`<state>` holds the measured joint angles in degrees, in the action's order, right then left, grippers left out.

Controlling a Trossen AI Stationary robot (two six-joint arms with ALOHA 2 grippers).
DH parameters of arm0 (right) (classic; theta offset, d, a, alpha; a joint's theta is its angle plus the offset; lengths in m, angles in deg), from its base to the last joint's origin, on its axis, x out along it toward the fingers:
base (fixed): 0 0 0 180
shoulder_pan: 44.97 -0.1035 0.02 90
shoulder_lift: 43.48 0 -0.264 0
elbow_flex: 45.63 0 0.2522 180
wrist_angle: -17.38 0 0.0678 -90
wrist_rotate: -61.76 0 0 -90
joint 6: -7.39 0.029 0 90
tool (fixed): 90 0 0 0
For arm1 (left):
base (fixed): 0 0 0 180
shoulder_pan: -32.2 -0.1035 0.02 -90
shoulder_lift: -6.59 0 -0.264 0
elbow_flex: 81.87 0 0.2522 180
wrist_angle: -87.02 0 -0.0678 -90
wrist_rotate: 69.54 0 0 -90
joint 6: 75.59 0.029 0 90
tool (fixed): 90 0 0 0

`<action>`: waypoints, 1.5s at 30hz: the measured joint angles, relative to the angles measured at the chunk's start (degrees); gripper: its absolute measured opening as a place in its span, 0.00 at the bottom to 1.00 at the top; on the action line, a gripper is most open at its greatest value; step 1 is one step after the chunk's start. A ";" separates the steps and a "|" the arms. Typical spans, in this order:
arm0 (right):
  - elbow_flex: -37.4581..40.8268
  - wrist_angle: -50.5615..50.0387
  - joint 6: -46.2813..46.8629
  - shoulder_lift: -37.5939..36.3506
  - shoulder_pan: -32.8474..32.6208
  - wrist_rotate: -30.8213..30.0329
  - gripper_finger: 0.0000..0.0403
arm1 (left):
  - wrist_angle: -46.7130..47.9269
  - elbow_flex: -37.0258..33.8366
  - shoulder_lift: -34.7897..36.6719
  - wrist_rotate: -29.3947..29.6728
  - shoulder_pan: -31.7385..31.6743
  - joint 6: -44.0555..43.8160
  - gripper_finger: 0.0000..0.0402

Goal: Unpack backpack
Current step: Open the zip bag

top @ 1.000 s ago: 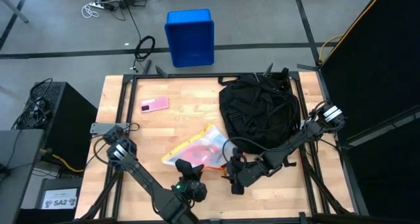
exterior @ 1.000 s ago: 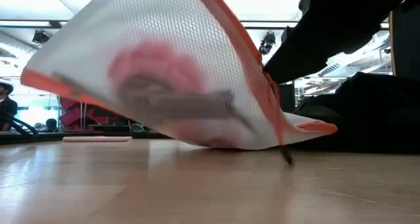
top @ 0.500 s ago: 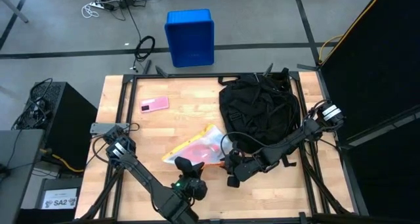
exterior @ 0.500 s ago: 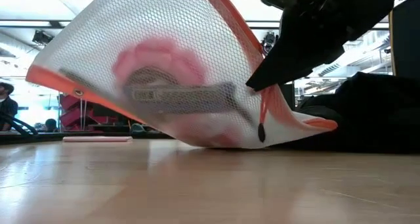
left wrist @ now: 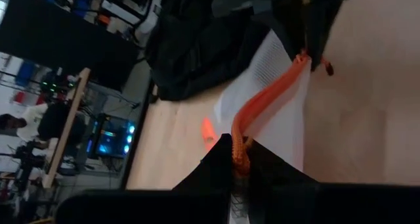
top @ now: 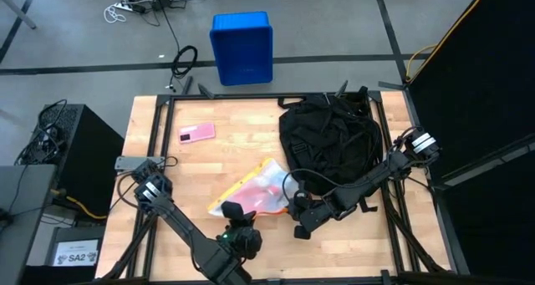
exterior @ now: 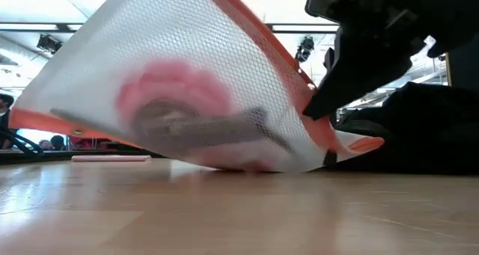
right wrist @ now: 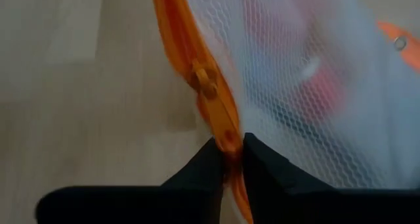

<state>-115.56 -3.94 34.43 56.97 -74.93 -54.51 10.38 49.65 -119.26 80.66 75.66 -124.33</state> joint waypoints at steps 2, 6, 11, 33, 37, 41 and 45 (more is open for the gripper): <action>0.00 -0.87 0.29 0.00 0.00 0.81 0.06 | 0.13 -1.30 0.00 -0.89 0.49 -1.29 0.00; 0.00 -3.54 0.69 0.00 -0.01 1.76 0.05 | 0.39 -4.50 0.00 -3.15 1.32 -4.68 0.00; 0.00 -10.36 3.33 0.00 0.21 2.06 0.01 | 0.17 -7.94 0.00 -4.85 3.50 -9.06 0.00; 0.00 6.62 2.81 0.61 0.02 17.04 0.18 | 0.40 -7.70 0.00 1.73 2.37 -9.78 0.00; 0.00 8.08 3.39 3.04 0.67 16.63 0.27 | 0.44 -7.12 0.00 1.75 1.53 -8.06 0.00; 0.00 12.10 3.30 6.35 1.93 16.67 0.34 | 0.08 -6.77 0.00 1.90 1.13 -7.19 0.00; 0.00 15.29 2.42 7.90 3.76 17.10 0.40 | -0.02 -6.77 0.00 1.86 1.09 -7.18 0.00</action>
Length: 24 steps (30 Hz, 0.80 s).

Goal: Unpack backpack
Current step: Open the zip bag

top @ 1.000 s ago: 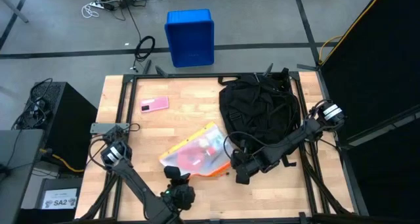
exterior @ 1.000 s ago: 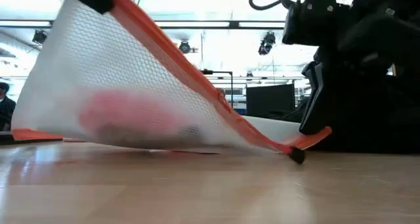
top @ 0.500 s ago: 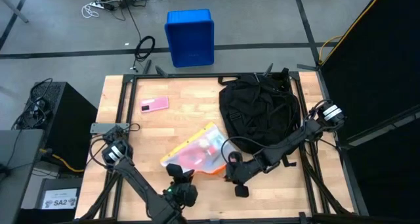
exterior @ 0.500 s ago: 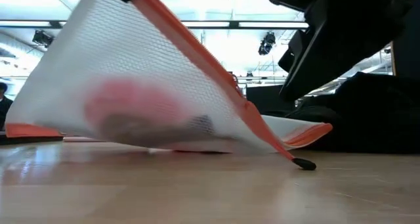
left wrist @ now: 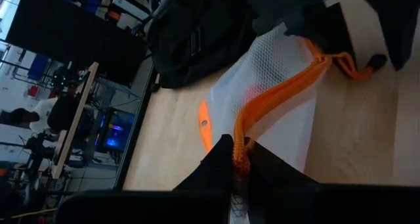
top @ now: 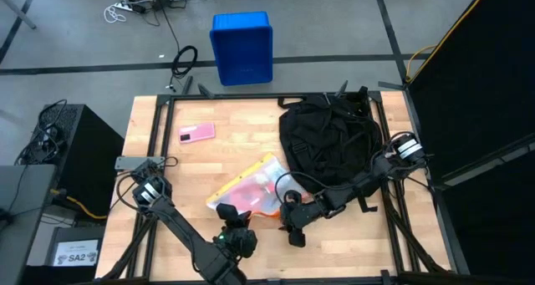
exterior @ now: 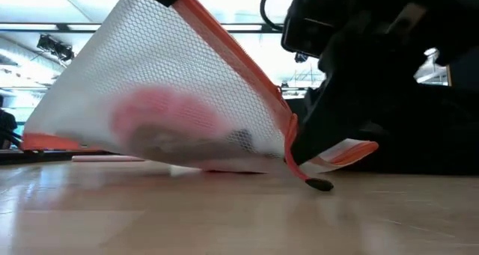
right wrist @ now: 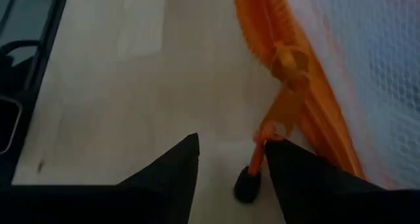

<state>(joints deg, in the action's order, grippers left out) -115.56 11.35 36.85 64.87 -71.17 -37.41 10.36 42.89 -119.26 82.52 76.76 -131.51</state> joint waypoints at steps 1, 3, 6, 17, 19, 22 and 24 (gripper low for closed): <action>0.00 0.64 -0.31 0.18 0.41 0.00 0.41 | -0.06 0.00 0.00 -0.06 0.00 0.00 0.00; 0.02 0.86 -0.89 0.19 1.21 -0.01 0.42 | -0.26 0.00 0.00 -0.25 0.00 -0.02 0.00; 0.02 1.40 -1.11 0.19 2.30 -0.02 0.43 | -0.31 0.00 0.00 -0.29 0.07 -0.02 0.00; 0.02 4.30 -8.70 0.19 4.29 -0.21 0.18 | -1.49 0.00 -0.02 -3.16 0.85 -0.02 0.00; 0.02 4.15 -9.94 0.19 4.24 0.87 0.06 | -1.62 0.00 -0.02 -3.90 1.47 -0.16 0.00; 0.02 3.90 -10.50 0.19 4.26 2.18 0.02 | -1.60 0.00 -0.04 -4.31 2.65 -1.34 0.00; 0.00 2.85 -10.26 0.16 4.26 2.90 0.01 | -1.57 0.00 -0.02 -4.33 3.48 -2.11 0.00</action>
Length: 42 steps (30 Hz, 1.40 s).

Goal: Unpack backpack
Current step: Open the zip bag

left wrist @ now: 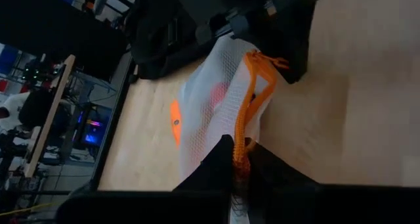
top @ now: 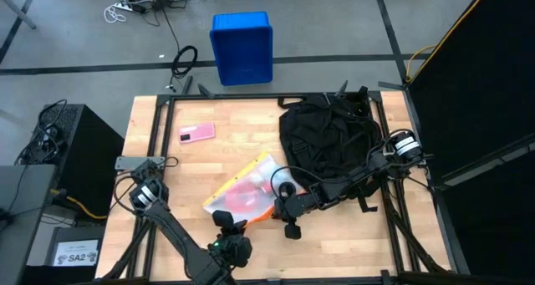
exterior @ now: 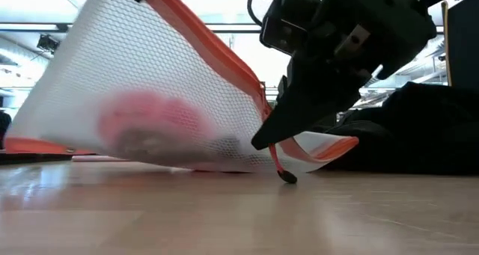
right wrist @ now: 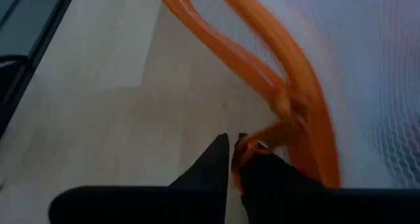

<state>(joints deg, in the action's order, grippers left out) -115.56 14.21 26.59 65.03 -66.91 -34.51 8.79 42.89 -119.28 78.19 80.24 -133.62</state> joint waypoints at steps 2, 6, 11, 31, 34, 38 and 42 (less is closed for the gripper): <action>0.00 -2.47 0.17 0.00 -0.15 0.14 0.00 | -0.16 -0.50 0.00 0.02 0.98 -1.18 0.00; -0.02 -11.15 3.82 0.00 -0.17 -0.27 0.00 | 0.54 -1.85 -0.07 -1.01 3.41 -4.58 0.00; -0.55 -18.54 7.92 -0.41 -0.83 -2.05 0.00 | -0.05 -4.78 -0.15 -3.55 6.06 -10.09 0.00; -0.39 -31.56 14.35 -1.96 -1.32 -1.66 0.00 | 0.36 -19.46 0.07 -16.84 15.18 -33.46 0.00; 0.00 -29.04 12.35 -2.74 -1.04 -0.47 0.00 | 0.75 -19.76 0.07 -11.99 16.64 -34.83 0.00; -2.23 -27.07 10.50 -2.76 -0.95 1.58 0.00 | -2.10 -19.48 0.04 -2.64 15.46 -33.65 0.00; -5.83 -25.73 8.61 -2.67 -1.66 4.87 0.00 | -4.03 -15.95 0.04 2.84 14.46 -27.65 0.01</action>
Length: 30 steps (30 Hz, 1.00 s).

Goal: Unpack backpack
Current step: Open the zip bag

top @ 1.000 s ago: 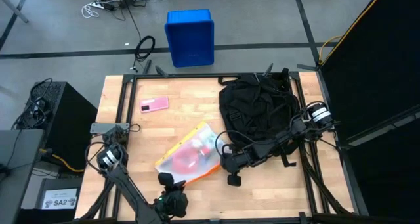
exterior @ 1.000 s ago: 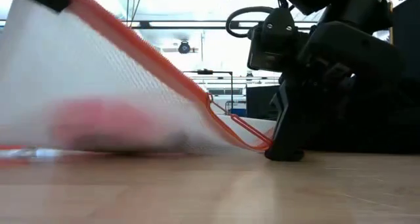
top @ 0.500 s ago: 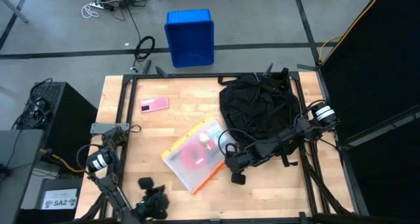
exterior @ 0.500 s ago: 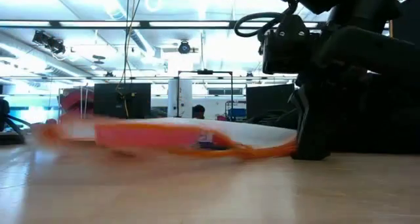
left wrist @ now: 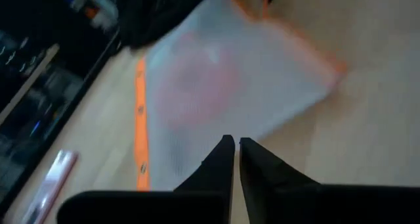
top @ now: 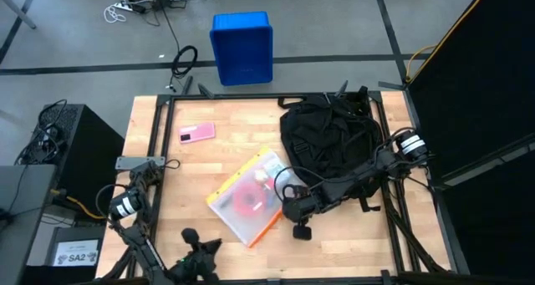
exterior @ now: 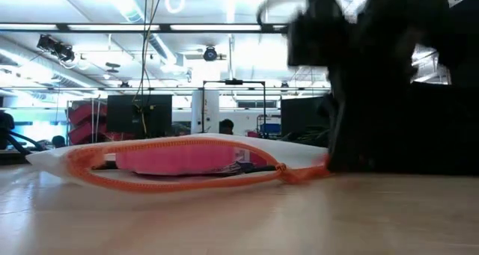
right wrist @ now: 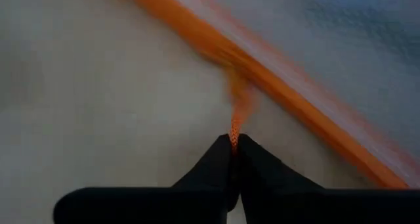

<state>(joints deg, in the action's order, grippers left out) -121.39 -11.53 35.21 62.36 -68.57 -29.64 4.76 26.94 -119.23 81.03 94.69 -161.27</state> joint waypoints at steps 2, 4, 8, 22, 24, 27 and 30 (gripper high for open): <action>-1.63 -0.08 -0.72 -0.06 -0.39 1.10 0.00 | -1.87 1.96 -0.02 2.90 -1.42 4.05 0.03; -3.55 -0.16 -1.74 -0.06 -0.74 1.46 0.00 | -5.10 4.05 -0.02 4.73 -3.22 10.04 0.07; -7.64 0.33 -4.16 -0.19 -1.16 1.61 0.00 | -15.94 5.00 0.00 3.23 -7.71 24.56 0.20; -11.30 -0.16 -8.29 -0.25 -1.55 1.52 0.00 | -39.49 2.09 -0.59 -1.27 -20.74 46.62 0.53; -11.30 -0.08 -8.51 -0.32 -1.55 1.54 0.00 | -40.83 2.09 -0.58 -1.30 -21.27 47.64 0.53; -11.30 -0.08 -8.53 -0.34 -1.55 1.55 0.00 | -43.26 2.13 -0.55 -1.47 -22.15 50.37 0.53; -11.33 -0.06 -8.52 -0.35 -1.58 1.56 0.00 | -45.77 2.12 -0.55 -1.37 -22.96 53.31 0.53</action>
<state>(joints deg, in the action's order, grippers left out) -132.71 -11.59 26.69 62.01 -70.15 -28.08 -41.01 29.05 -119.78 79.66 71.73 -107.96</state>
